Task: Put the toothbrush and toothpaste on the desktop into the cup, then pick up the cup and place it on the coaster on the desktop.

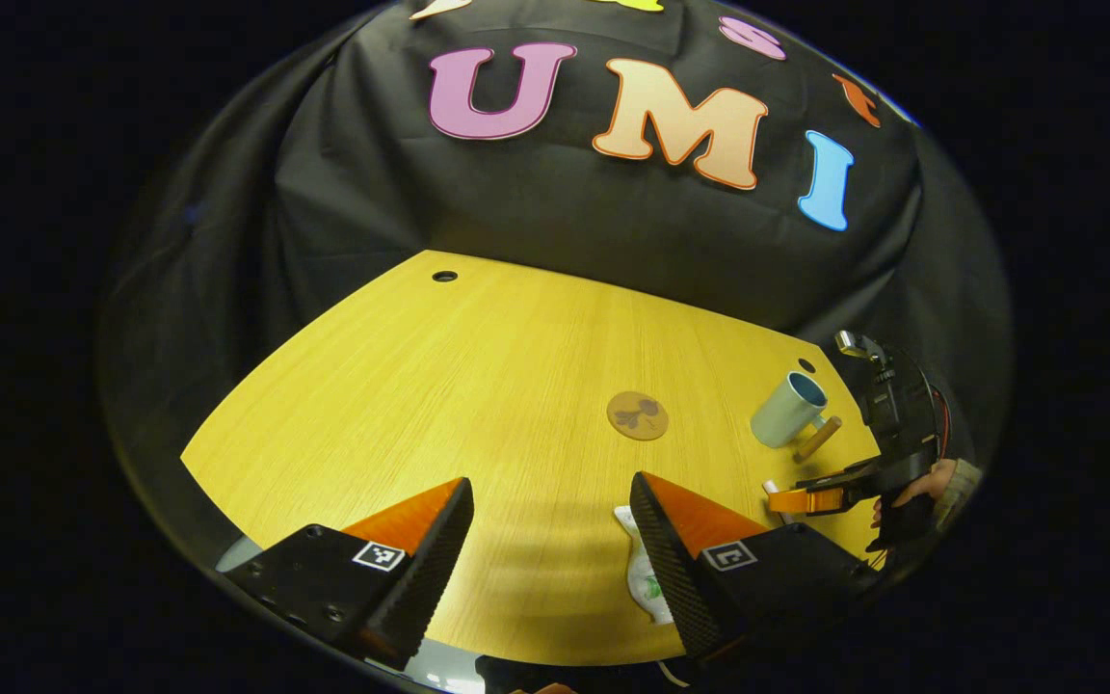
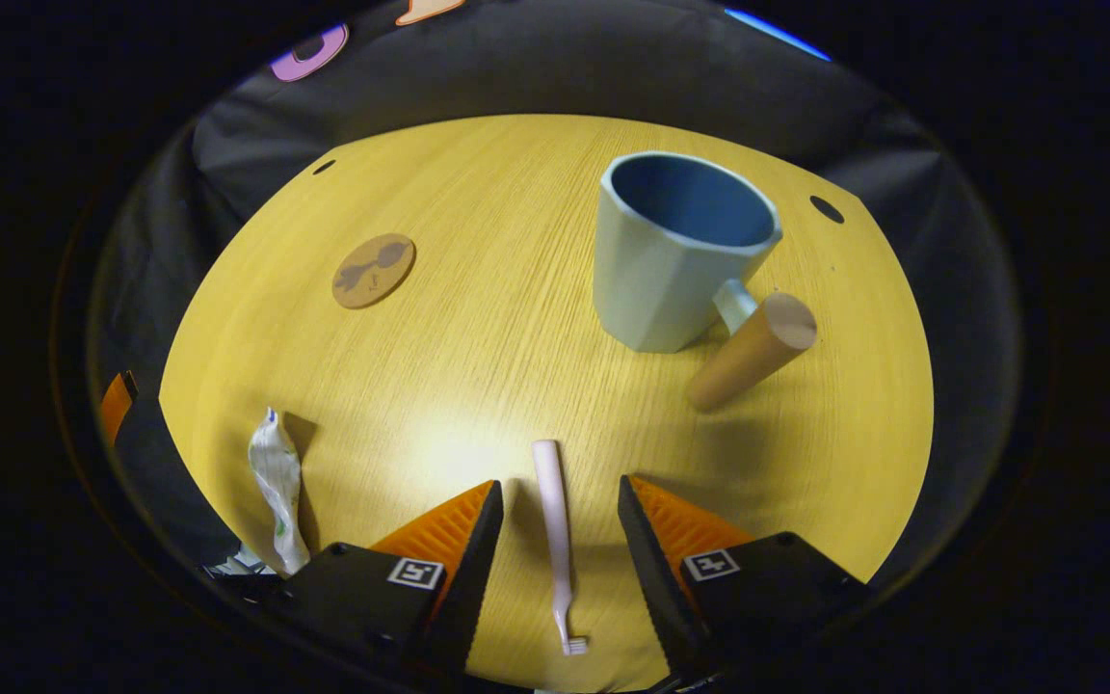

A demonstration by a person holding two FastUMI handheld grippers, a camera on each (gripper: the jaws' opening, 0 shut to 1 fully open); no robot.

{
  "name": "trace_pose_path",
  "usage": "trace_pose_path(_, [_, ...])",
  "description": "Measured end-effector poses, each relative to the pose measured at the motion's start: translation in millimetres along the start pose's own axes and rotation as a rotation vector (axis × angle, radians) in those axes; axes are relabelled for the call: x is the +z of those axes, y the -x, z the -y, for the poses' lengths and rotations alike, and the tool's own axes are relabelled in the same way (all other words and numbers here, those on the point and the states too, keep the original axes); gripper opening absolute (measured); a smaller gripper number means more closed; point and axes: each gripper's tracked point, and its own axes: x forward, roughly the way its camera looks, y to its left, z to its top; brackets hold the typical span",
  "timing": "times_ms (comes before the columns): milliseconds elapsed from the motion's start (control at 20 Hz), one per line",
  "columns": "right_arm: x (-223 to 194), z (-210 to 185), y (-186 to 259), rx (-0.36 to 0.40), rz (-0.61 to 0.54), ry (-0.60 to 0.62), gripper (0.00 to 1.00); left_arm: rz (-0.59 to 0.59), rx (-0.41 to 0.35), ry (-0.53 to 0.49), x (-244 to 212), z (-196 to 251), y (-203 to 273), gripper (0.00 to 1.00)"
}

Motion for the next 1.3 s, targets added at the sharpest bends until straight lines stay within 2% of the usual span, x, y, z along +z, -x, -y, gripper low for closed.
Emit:
trace_pose_path(50, [-2, 0, -2, 0.0, -0.012, 0.007, 0.65, -0.005, 0.001, -0.003, -2, 2, 0, 0.95])
trace_pose_path(200, [-3, -3, -5, 0.0, -0.029, 0.02, 0.58, -0.022, 0.006, -0.008, -8, 2, -3, 0.95])
trace_pose_path(250, [-2, -3, -4, 0.002, -0.03, 0.027, 0.5, -0.025, 0.008, -0.009, -8, 3, -3, 0.95])
trace_pose_path(350, [-1, -1, -6, -0.012, -0.031, 0.022, 0.44, -0.036, 0.011, -0.009, -11, 4, -4, 0.95])
trace_pose_path(400, [-2, -1, -6, -0.01, -0.033, 0.016, 0.22, -0.042, 0.013, -0.009, -11, 4, -5, 0.95])
trace_pose_path(650, [-5, -2, -6, -0.009, -0.066, 0.023, 0.14, -0.081, 0.017, -0.013, -20, 5, -9, 0.95])
trace_pose_path(900, [-6, -3, -5, -0.026, -0.074, -0.028, 0.06, -0.134, -0.008, -0.036, -30, 17, -14, 0.95])
trace_pose_path(1050, [-6, -3, -4, -0.035, -0.054, -0.039, 0.04, -0.179, -0.039, -0.046, -37, 29, -20, 0.95])
trace_pose_path(1300, [-6, -8, 17, 0.019, 0.008, -0.132, 0.04, -0.319, -0.052, -0.009, -62, 52, -33, 0.95])
